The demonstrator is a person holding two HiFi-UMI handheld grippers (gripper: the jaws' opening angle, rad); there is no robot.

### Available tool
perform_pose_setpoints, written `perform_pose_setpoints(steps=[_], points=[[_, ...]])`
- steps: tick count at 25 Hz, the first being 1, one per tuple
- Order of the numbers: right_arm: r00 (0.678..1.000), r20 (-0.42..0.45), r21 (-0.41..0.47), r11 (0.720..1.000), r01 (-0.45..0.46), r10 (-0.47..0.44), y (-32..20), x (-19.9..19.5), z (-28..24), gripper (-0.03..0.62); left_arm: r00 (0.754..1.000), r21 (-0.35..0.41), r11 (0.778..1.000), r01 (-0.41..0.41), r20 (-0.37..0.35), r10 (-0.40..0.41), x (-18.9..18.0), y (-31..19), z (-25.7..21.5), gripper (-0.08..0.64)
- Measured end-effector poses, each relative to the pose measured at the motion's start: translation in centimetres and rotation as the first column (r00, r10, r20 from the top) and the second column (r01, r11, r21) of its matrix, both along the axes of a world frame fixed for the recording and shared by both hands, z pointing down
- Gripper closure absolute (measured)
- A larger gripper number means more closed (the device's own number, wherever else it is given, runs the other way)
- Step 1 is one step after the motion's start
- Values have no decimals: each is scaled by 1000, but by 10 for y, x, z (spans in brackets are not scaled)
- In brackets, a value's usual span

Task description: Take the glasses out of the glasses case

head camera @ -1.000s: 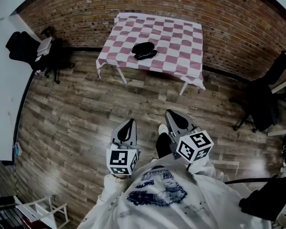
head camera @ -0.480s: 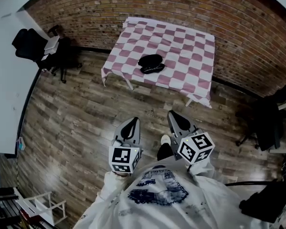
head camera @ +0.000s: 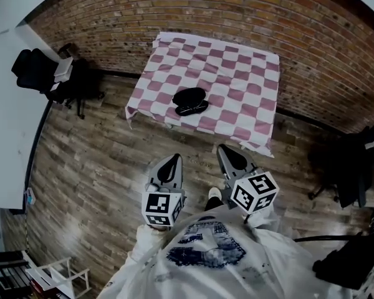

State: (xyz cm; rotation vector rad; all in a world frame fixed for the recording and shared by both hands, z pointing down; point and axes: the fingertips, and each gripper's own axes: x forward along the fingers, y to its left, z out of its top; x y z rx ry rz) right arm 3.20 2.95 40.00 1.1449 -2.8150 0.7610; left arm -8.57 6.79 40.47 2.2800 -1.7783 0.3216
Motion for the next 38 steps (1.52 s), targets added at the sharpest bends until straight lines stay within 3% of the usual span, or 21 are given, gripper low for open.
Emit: perform_pose_setpoints(steps=[9, 22, 38], points=[[1000, -6, -10, 1000, 18, -18, -54, 8, 9, 579, 1000, -5, 1000, 9, 0, -9, 10, -55, 8, 551], [1000, 11, -26, 1000, 13, -13, -75, 11, 13, 579, 1000, -17, 1000, 23, 15, -22, 5, -73, 9, 551], [999, -35, -57, 998, -35, 33, -136, -19, 31, 580, 1000, -47, 999, -20, -17, 19, -30, -142, 32, 551]])
